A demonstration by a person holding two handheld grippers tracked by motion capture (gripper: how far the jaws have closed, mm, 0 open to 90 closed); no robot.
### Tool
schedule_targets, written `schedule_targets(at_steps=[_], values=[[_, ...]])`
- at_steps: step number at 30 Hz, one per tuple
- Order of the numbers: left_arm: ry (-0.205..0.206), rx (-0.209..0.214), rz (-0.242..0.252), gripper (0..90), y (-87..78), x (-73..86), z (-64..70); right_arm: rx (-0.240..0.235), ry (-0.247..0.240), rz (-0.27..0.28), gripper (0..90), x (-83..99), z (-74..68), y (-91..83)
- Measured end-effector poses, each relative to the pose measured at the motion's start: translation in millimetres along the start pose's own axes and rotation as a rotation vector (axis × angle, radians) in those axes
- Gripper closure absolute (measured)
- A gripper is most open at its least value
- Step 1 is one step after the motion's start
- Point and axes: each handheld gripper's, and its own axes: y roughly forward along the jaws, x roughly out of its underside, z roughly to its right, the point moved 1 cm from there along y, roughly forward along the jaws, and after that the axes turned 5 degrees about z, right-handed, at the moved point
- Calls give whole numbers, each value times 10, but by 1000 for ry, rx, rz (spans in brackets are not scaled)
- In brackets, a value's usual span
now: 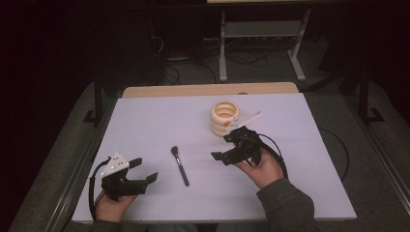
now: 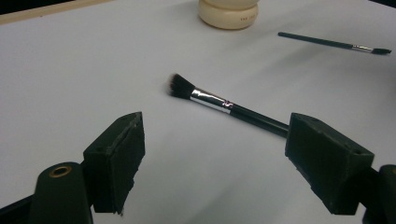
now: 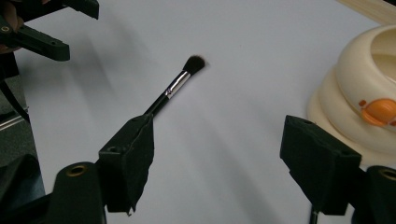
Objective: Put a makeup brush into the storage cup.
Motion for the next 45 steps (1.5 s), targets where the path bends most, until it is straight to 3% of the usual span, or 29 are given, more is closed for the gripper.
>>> schedule_targets(at_steps=[8,15,21,26,28,32,35,45], values=[[-3,-2,-4,196,2,2,10,6,-9,-36,272,-109,-67,173],[1,2,-6,195,20,-5,5,-25,-2,-68,346,-230,-193,409],[0,4,-5,196,33,-8,11,-29,-14,-122,372,-233,-263,627],[-5,1,-4,196,27,-6,-2,-46,11,-136,405,-244,-309,774],[-2,1,-4,196,27,-6,-4,-35,-5,-151,412,-249,-337,836],[13,3,-7,195,31,-7,-11,-29,18,-193,447,-244,-398,959],[8,4,-14,195,35,-7,-5,-18,3,-213,463,-240,-426,1049],[6,5,-15,196,42,-5,-6,-27,39,-265,512,-186,-511,1305]])
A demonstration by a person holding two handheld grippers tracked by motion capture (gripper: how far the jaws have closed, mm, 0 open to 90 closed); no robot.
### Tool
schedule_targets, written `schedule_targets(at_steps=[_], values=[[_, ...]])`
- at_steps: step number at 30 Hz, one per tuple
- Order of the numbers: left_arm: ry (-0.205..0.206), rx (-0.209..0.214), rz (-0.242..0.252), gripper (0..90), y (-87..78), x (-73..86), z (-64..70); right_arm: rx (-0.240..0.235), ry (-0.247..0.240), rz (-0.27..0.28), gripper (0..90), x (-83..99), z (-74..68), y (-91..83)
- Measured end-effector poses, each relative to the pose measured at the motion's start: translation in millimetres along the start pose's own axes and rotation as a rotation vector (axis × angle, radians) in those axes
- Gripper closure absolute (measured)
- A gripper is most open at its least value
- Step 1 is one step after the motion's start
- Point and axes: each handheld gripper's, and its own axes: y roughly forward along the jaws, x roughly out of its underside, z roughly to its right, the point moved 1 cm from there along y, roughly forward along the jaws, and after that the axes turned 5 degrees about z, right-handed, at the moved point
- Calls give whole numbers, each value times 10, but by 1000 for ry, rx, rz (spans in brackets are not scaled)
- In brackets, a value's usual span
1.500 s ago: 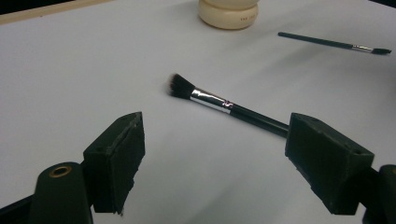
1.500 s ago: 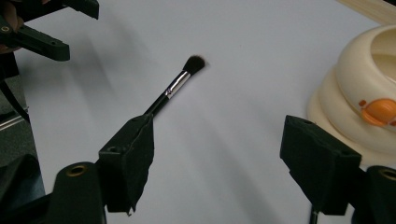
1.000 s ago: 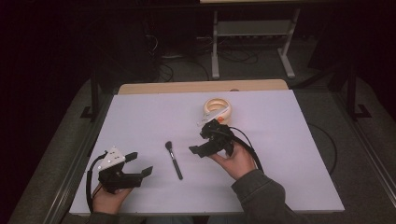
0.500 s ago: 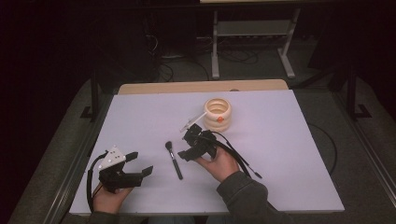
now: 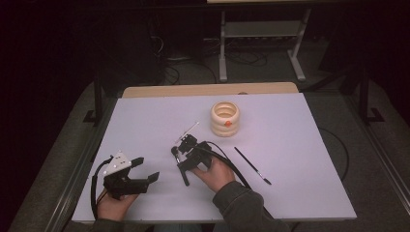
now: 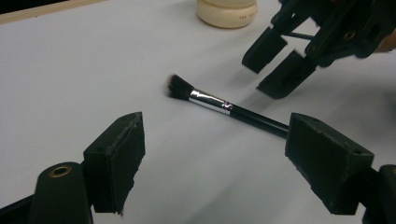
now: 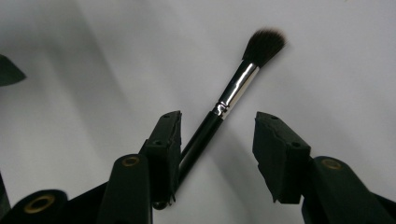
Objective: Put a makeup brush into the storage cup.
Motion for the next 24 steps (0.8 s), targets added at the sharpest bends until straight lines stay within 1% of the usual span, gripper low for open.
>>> schedule_targets(at_steps=[2,3,5,8,10,13,16,17,20,21,22,23,24], values=[[5,-2,-4,196,-3,-1,-10,6,-3,-24,518,1,-13,64],[2,-2,-3,196,-1,1,-11,6,-6,-33,519,2,-17,89],[-1,-2,4,195,6,3,-13,9,-1,-41,521,3,-19,110],[-1,-1,-5,196,4,1,-9,-6,6,-58,521,13,-31,175],[0,-1,-9,196,6,-1,-4,-1,-4,-65,527,15,-47,208],[-4,-4,-2,196,0,1,-6,4,2,-80,537,19,-60,255],[-4,-10,7,196,1,3,-16,29,-4,-98,565,30,-72,301],[-16,-10,8,196,-1,5,-13,34,-2,-100,576,31,-74,307],[-21,-12,10,196,-2,6,-21,57,13,-104,619,29,-74,316],[-22,-11,10,196,0,6,-20,61,10,-108,632,26,-79,316],[-12,-11,7,196,0,5,-25,69,5,-113,650,21,-84,318],[-8,-12,5,196,-1,4,-24,84,3,-115,677,18,-89,322],[-8,-12,4,196,-1,1,-21,110,1,-120,698,15,-102,329]])
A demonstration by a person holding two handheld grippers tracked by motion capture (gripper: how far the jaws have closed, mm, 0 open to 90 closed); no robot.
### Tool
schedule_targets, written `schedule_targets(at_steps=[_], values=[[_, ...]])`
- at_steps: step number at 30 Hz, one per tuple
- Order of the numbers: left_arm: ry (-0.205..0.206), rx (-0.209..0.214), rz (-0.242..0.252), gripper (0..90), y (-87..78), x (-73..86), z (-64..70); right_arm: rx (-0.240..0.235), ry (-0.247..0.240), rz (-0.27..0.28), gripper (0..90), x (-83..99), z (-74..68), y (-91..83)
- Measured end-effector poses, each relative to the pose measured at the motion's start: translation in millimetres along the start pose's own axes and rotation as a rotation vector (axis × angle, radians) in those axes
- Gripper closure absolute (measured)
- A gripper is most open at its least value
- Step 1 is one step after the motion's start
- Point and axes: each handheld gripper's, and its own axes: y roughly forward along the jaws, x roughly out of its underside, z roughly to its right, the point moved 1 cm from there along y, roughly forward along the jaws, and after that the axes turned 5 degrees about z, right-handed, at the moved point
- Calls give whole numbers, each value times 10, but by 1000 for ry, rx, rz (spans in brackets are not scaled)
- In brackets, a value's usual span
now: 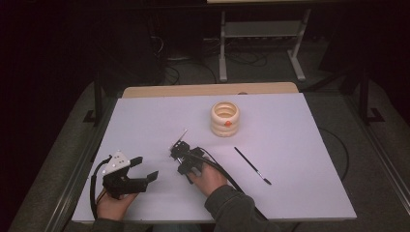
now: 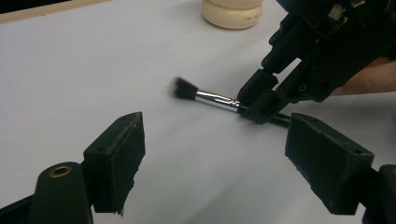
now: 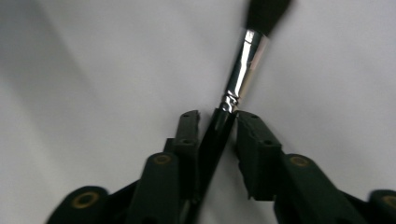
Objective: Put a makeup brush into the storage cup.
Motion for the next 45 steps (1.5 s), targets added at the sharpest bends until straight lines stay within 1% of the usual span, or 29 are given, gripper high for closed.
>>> schedule_targets(at_steps=[1,3,4,6,7,8,9,11,12,13,15,18,19,20,22,24,25,26,27,28,31,33,34,36,37,38,40,43,45], values=[[0,1,2,196,2,-1,2,13,-6,-4,705,-5,-17,4],[3,1,5,196,7,-2,6,28,6,-23,718,-26,-31,7],[-8,-1,4,196,10,-1,16,32,7,-33,724,-39,-39,10],[-6,-2,3,197,14,0,18,47,4,-52,746,-64,-60,17],[-4,-2,0,198,12,0,14,47,2,-58,767,-71,-65,18],[-13,-1,8,198,18,1,19,43,11,-59,784,-76,-65,22],[-8,1,7,198,19,0,15,43,13,-62,785,-77,-61,22],[2,2,2,198,16,1,10,28,6,-62,786,-77,-42,20],[8,3,-6,199,8,0,5,23,-12,-58,786,-71,-41,19],[0,4,3,202,8,1,7,21,-36,-50,786,-61,-39,15],[-16,3,7,207,-1,4,4,6,-38,-33,787,-41,-19,9],[-13,7,5,206,1,7,-26,-28,-26,-13,788,-15,22,-5],[-15,10,3,207,2,7,-30,-50,-6,0,788,-3,54,-7],[-27,10,2,206,2,8,-24,-71,8,5,788,8,86,-13],[-27,14,6,207,10,8,-19,-108,33,11,788,28,133,-27],[-14,19,3,207,11,2,-15,-114,27,19,788,55,171,-58],[-10,22,3,207,10,-2,-10,-123,33,27,788,67,187,-80],[-27,26,8,207,13,-4,9,-124,34,39,788,79,203,-108],[-20,31,4,208,12,-8,12,-133,36,50,788,92,220,-138],[-27,38,13,208,20,-12,24,-137,39,58,788,105,233,-171],[-28,58,18,210,33,-34,52,-146,24,82,788,147,271,-287],[-37,79,27,214,57,-58,70,-158,21,106,787,183,301,-385],[-36,85,28,214,65,-68,73,-173,25,127,788,207,314,-450],[-44,102,37,215,91,-103,92,-178,17,146,787,238,343,-536],[-46,107,37,218,106,-125,104,-172,5,159,787,254,356,-580],[-43,114,39,219,119,-144,112,-167,0,167,787,273,374,-630],[-42,130,41,226,149,-187,134,-182,12,192,787,311,415,-732],[-36,153,44,229,204,-251,178,-177,-1,224,787,377,459,-883],[-33,184,37,241,245,-290,205,-188,-12,246,787,421,479,-990]])
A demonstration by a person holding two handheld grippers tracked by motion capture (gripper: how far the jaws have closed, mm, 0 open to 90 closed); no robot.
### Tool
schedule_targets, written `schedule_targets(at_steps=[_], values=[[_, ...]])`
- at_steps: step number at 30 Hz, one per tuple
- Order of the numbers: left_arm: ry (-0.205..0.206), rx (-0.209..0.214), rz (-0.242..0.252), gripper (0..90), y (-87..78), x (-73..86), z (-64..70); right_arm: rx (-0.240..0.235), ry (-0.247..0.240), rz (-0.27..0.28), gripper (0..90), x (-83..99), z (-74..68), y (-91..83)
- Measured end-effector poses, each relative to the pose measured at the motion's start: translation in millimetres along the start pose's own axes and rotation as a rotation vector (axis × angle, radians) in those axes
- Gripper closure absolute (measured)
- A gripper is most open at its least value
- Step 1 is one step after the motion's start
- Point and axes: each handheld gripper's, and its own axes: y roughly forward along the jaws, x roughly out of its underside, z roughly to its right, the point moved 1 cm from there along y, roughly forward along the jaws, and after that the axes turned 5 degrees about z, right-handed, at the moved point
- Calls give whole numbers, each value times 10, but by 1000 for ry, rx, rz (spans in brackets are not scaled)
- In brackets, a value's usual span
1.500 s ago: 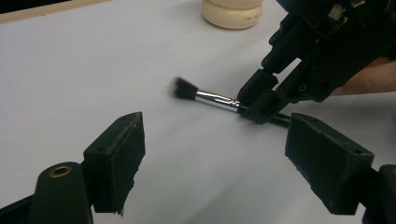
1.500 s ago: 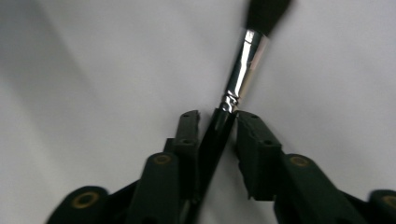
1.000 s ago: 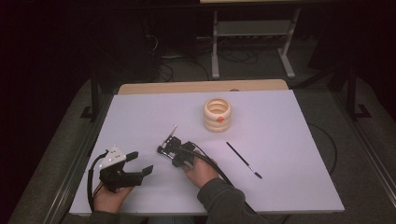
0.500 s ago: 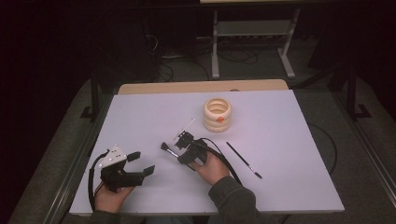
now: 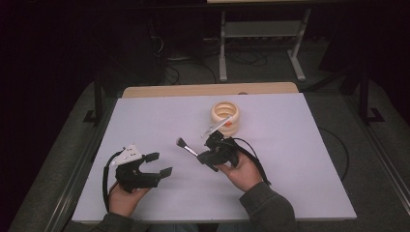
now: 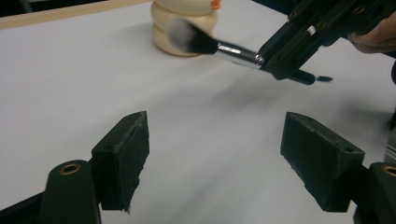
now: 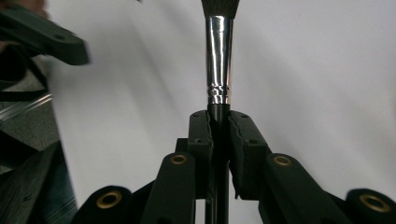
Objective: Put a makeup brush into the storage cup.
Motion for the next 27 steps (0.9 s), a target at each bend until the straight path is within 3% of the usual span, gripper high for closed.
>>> schedule_targets(at_steps=[6,12,14,22,27], values=[[2,122,-26,280,185,-149,89,6,-50,59,787,77,-60,-331],[11,232,-53,316,307,-289,214,-8,-87,119,787,231,-82,-521],[14,249,-59,331,341,-316,229,-25,-96,131,787,287,-84,-539],[-66,342,-97,397,551,-331,235,-79,-120,144,786,485,-140,-445],[-110,398,-113,499,635,-339,230,-89,-156,148,786,542,-156,-397]])
